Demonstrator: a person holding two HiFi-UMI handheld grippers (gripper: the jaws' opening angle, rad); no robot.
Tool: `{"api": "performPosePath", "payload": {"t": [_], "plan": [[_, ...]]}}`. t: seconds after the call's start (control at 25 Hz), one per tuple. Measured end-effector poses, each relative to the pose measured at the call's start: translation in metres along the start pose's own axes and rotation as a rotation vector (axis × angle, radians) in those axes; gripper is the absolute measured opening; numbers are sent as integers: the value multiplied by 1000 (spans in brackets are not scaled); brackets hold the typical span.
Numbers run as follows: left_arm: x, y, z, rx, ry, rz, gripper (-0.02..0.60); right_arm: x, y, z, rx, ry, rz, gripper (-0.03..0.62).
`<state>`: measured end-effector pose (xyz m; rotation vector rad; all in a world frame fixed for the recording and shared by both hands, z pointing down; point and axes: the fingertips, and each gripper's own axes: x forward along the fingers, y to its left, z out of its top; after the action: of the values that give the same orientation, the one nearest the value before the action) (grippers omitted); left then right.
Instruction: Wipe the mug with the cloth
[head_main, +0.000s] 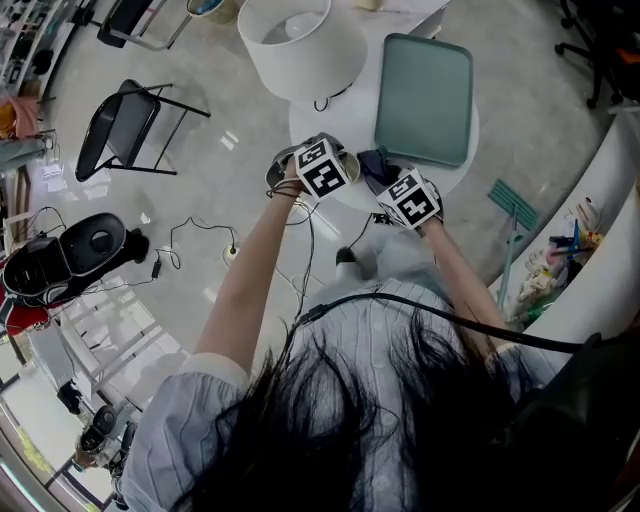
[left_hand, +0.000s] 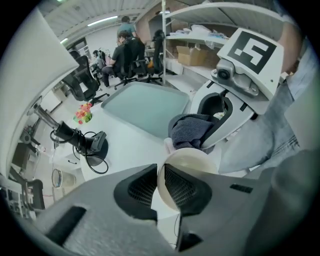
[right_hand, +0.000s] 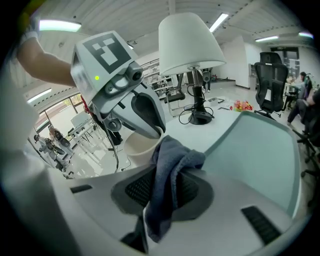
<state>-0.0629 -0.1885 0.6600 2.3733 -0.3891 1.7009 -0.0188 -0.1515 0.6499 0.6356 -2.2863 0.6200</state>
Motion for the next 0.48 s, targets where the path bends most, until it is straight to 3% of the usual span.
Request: {"api": "performPosePath", "payload": {"t": [0.48], "plan": [[-5,-2,-7,-339,-78,44,58,-4,7,-8,62,-21,-11,86]]}}
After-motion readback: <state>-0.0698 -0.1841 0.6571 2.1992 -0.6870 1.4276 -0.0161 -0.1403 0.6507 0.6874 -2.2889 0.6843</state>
